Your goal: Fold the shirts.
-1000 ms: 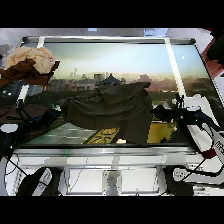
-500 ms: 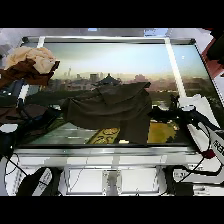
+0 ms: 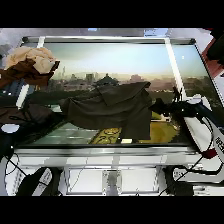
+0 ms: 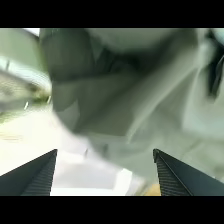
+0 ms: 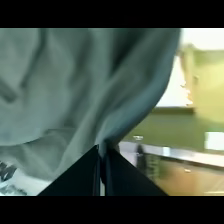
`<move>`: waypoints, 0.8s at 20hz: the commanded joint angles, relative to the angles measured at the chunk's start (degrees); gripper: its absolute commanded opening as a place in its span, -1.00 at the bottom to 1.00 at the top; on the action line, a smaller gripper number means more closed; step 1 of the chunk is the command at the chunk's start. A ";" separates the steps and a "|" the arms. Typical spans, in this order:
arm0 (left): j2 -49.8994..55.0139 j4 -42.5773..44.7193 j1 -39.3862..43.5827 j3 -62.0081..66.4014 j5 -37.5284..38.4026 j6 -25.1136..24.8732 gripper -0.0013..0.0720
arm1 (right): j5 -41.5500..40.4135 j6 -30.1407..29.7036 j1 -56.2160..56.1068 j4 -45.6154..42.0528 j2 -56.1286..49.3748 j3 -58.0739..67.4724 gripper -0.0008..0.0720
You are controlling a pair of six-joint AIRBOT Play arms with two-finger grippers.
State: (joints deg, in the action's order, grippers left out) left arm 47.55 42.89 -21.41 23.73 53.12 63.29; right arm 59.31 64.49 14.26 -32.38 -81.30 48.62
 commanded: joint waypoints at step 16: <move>13.77 -1.20 18.56 3.15 -32.48 -0.07 0.05 | 11.34 -4.44 0.52 10.71 0.72 4.00 -0.90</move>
State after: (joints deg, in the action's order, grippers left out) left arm 60.58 44.14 -3.18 25.23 24.67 63.05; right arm 70.00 61.43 14.76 -23.90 -81.01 52.56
